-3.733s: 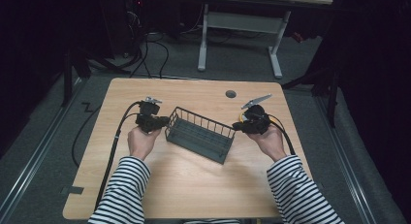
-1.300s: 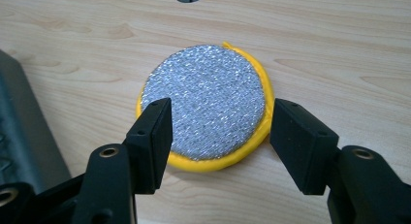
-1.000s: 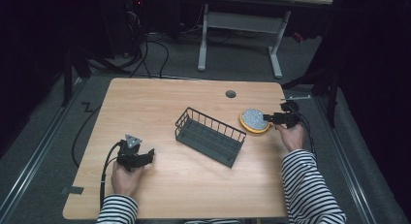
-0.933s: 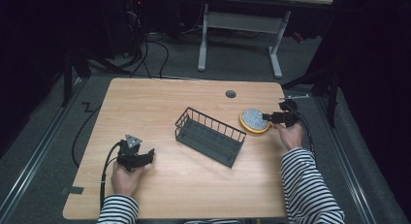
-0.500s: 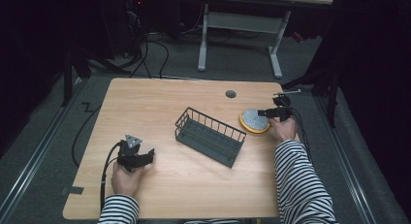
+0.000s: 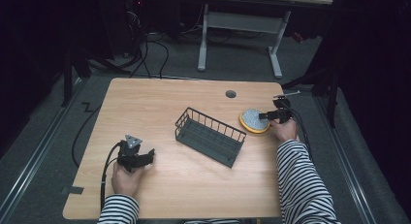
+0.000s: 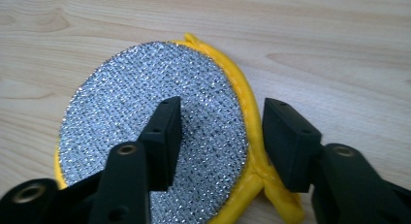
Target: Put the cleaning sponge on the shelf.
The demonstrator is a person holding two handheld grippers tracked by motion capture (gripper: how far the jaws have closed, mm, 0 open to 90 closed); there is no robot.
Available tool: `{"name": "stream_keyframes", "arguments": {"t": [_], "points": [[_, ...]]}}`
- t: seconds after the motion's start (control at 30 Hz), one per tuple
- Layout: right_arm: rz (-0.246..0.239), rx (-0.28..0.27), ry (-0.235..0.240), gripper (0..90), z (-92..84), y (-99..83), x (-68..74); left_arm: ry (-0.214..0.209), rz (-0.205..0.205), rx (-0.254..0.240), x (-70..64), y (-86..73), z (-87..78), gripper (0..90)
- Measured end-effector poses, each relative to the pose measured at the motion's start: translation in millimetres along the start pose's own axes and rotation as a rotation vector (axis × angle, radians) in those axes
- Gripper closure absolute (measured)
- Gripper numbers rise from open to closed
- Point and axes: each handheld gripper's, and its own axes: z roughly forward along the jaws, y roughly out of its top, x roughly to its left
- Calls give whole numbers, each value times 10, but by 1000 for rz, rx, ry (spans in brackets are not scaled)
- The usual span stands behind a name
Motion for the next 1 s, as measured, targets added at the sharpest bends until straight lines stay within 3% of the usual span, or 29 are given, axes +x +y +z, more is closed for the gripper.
{"name": "stream_keyframes", "arguments": {"t": [0.27, 0.57, 0.83, 1.0], "points": [[23, 30, 52, 597, 28, -5, -70, 1, -1, 0, -1, 0, 0, 276], [-98, 44, -19, 785, 4, 23, 75, 1, -1, 0, -1, 0, 0, 276], [-133, 39, -56, 829, -9, 32, 149, 1, -1, 0, -1, 1, 0, 276], [-147, 28, -51, 833, -48, 31, 202, 0, -1, 0, 0, 1, 0, 276]]}}
